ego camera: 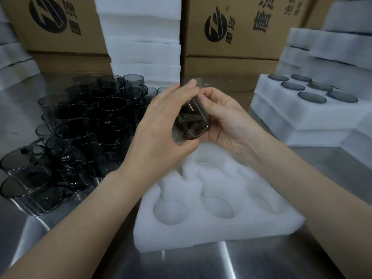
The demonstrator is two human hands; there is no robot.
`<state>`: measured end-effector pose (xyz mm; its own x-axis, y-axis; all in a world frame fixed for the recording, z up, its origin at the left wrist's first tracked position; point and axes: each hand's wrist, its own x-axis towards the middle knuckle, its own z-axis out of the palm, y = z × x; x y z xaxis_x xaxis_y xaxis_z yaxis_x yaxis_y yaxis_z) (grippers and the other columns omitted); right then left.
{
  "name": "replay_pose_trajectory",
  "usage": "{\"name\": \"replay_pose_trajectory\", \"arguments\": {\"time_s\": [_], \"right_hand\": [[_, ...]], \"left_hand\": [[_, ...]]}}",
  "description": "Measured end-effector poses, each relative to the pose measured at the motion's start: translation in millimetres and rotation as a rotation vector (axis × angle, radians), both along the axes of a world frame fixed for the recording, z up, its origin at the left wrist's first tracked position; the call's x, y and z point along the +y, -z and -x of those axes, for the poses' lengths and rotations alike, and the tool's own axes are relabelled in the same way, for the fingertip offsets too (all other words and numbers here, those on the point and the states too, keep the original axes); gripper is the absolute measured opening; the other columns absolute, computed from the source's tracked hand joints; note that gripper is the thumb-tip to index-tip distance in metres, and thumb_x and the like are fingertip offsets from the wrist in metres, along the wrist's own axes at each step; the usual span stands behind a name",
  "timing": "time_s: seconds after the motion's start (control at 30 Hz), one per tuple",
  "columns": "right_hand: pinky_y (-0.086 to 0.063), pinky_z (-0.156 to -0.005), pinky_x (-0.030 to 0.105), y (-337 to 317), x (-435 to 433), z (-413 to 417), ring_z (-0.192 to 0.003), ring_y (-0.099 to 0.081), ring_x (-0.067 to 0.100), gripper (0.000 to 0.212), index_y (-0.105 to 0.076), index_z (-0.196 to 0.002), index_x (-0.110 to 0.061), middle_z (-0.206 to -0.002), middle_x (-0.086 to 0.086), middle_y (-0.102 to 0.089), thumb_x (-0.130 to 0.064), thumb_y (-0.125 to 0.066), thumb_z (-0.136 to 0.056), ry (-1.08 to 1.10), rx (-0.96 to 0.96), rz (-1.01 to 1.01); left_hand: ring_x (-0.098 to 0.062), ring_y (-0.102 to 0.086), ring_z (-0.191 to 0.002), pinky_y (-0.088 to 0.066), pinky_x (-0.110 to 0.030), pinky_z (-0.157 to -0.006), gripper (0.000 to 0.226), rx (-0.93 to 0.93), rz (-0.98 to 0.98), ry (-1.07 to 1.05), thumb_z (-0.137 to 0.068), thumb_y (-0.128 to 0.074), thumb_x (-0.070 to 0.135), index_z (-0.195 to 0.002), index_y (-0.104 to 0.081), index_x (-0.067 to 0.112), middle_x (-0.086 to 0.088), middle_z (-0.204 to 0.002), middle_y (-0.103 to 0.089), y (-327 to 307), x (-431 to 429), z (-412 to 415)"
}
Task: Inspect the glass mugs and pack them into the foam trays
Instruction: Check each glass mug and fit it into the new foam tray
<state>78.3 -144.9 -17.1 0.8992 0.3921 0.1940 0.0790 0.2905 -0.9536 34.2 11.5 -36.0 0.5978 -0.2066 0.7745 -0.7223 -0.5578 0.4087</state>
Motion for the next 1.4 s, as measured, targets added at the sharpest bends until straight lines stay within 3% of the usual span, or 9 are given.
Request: {"name": "replay_pose_trajectory", "arguments": {"time_s": [0.17,0.3,0.43,0.63,0.77,0.87,1.07,1.27,1.4], "right_hand": [[-0.060,-0.075,0.049,-2,1,0,-0.093,-0.062,0.035,0.024,-0.053,-0.093,-0.007,-0.099,0.022,-0.058,-0.029,-0.049,-0.101,0.035,0.028,0.004],[-0.059,-0.074,0.044,-2,3,0,-0.100,-0.062,0.036,0.042,-0.057,-0.063,-0.012,-0.096,0.018,-0.049,-0.028,-0.051,-0.101,0.036,0.040,0.009],[-0.046,-0.051,0.031,-3,1,0,-0.054,-0.044,0.020,0.045,-0.055,-0.063,-0.013,-0.059,0.002,-0.044,-0.034,-0.047,-0.102,0.062,0.028,0.170],[-0.029,-0.041,0.024,-3,2,1,-0.044,-0.024,0.014,0.044,-0.045,-0.062,-0.013,-0.048,-0.001,-0.024,-0.031,-0.040,-0.103,-0.004,0.118,0.150],[-0.026,-0.044,0.022,-6,-1,2,-0.045,-0.026,0.011,0.037,-0.046,-0.070,-0.013,-0.050,-0.002,-0.027,-0.034,-0.040,-0.099,-0.115,0.156,0.036],[-0.027,-0.045,0.021,-5,-5,1,-0.046,-0.030,0.009,0.027,-0.051,-0.079,-0.013,-0.054,-0.003,-0.034,-0.034,-0.043,-0.094,-0.202,0.077,-0.027],[-0.032,-0.042,0.020,-1,-8,-3,-0.043,-0.035,0.006,0.025,-0.071,-0.094,-0.017,-0.056,-0.004,-0.044,-0.021,-0.046,-0.098,-0.242,-0.081,-0.005],[-0.035,-0.045,0.022,-3,-5,-2,-0.043,-0.031,0.008,0.023,-0.074,-0.079,-0.023,-0.047,-0.007,-0.033,-0.035,-0.056,-0.088,-0.179,-0.084,0.018],[-0.034,-0.051,0.024,-3,-1,0,-0.048,-0.029,0.012,0.033,-0.065,-0.069,-0.021,-0.049,-0.006,-0.026,-0.040,-0.049,-0.091,-0.121,-0.042,0.010]], "left_hand": [[0.006,-0.027,-0.135,-0.022,-0.005,-0.107,0.071,0.034,0.045,-0.052,-0.077,-0.071,-0.001,-0.138,-0.046,0.023,-0.009,-0.152,-0.036,1,3,-6],[0.014,-0.023,-0.133,-0.032,-0.012,-0.107,0.076,0.070,0.095,-0.042,-0.074,-0.055,-0.019,-0.136,-0.050,0.025,-0.005,-0.154,-0.032,4,6,-9],[0.024,-0.018,-0.130,-0.024,-0.001,-0.101,0.073,0.032,0.062,-0.041,-0.072,-0.054,-0.020,-0.132,-0.050,0.020,-0.008,-0.156,-0.027,5,7,-11],[0.008,-0.033,-0.129,-0.026,-0.001,-0.099,0.058,0.078,0.087,-0.100,-0.077,-0.075,0.005,-0.129,-0.049,0.017,0.005,-0.144,-0.039,5,5,-12],[-0.001,-0.055,-0.110,-0.047,-0.022,-0.095,0.060,0.142,0.228,-0.134,-0.072,-0.083,0.019,-0.123,-0.051,0.021,0.011,-0.118,-0.055,5,4,-9],[0.001,-0.060,-0.100,-0.047,-0.011,-0.084,0.056,0.193,0.313,-0.130,-0.070,-0.085,0.031,-0.111,-0.047,0.032,0.013,-0.107,-0.060,5,4,-8],[0.010,-0.063,-0.086,-0.047,-0.006,-0.073,0.060,0.247,0.409,-0.074,-0.065,-0.076,0.054,-0.108,-0.048,0.022,0.017,-0.095,-0.063,7,3,-7],[0.009,-0.059,-0.067,-0.041,-0.005,-0.059,0.048,0.270,0.431,-0.069,-0.068,-0.071,0.058,-0.090,-0.051,0.021,0.021,-0.074,-0.062,8,0,-5],[0.009,-0.063,-0.083,-0.048,-0.010,-0.073,0.052,0.247,0.346,-0.102,-0.068,-0.082,0.046,-0.104,-0.050,0.025,0.023,-0.087,-0.064,7,1,-7]]}}
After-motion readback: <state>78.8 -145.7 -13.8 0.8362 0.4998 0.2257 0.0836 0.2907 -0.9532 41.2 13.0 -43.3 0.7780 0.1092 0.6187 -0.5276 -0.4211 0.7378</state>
